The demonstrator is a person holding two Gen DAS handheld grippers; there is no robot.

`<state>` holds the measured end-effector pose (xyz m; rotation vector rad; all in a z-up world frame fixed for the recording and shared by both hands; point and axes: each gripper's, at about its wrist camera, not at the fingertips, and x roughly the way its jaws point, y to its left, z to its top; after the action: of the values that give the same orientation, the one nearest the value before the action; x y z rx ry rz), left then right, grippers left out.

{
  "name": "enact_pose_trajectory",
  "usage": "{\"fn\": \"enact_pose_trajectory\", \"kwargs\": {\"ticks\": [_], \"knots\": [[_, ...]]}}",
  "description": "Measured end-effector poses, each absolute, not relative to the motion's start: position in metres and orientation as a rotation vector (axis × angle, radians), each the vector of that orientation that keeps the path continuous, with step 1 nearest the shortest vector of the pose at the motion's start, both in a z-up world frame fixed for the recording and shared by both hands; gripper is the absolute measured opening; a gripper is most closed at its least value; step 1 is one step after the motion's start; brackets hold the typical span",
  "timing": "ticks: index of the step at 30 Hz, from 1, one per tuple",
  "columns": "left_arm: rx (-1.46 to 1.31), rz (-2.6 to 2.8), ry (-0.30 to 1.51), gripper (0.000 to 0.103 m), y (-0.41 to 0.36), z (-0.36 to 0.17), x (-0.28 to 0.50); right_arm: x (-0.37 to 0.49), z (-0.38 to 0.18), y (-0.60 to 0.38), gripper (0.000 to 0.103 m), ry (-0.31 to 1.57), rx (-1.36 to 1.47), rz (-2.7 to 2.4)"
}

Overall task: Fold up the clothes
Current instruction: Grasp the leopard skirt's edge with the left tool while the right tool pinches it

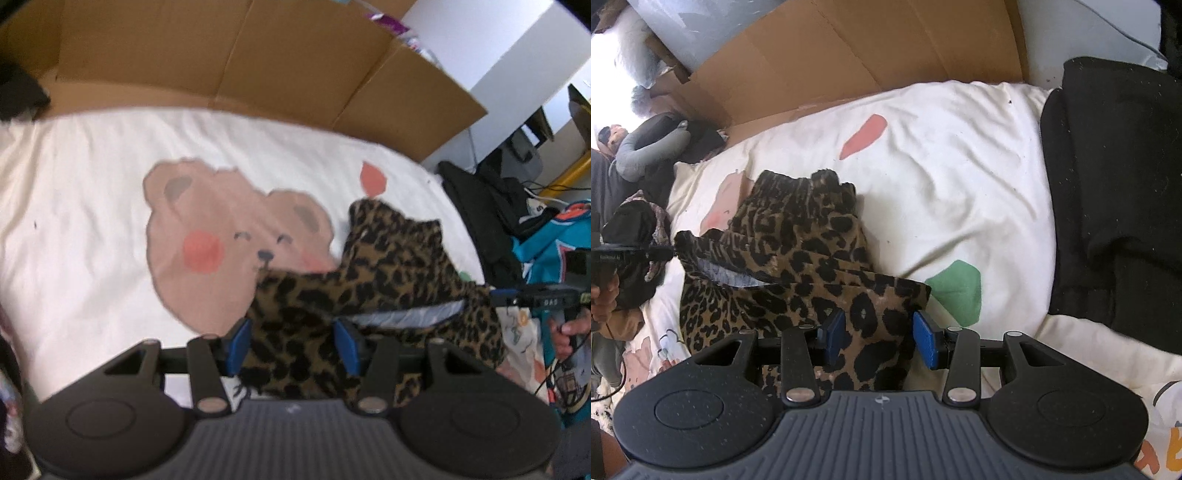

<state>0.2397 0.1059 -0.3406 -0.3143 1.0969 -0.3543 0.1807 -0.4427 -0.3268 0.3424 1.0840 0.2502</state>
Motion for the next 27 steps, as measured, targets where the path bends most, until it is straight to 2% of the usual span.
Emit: {"fn": "enact_pose_trajectory", "kwargs": {"ticks": [2, 5, 7, 8, 11, 13, 16, 27], "knots": [[-0.281, -0.341, 1.122, 0.052, 0.103, -0.35, 0.241, 0.182, -0.329, -0.442, 0.046, 1.091, 0.343, 0.247], [-0.265, -0.349, 1.134, 0.047, 0.1, -0.358, 0.247, 0.185, -0.331, -0.442, 0.039, 1.099, 0.338, 0.25], [-0.267, -0.357, 1.121, 0.047, 0.097, -0.358, 0.251, 0.187, -0.332, -0.442, 0.023, 1.103, 0.333, 0.254], [-0.267, -0.364, 1.112, 0.046, 0.096, -0.358, 0.254, 0.188, -0.333, -0.442, 0.021, 1.105, 0.33, 0.256], [-0.268, -0.389, 1.099, 0.032, 0.092, -0.359, 0.262, 0.191, -0.335, -0.442, 0.005, 1.111, 0.323, 0.263], [-0.27, -0.404, 1.096, 0.014, 0.09, -0.36, 0.266, 0.193, -0.335, -0.442, 0.003, 1.114, 0.319, 0.264], [-0.278, -0.409, 1.086, 0.003, 0.09, -0.361, 0.271, 0.193, -0.334, -0.446, 0.003, 1.113, 0.322, 0.247], [-0.3, -0.33, 1.078, 0.001, 0.089, -0.355, 0.271, 0.195, -0.332, -0.45, 0.002, 1.115, 0.353, 0.175]]}}
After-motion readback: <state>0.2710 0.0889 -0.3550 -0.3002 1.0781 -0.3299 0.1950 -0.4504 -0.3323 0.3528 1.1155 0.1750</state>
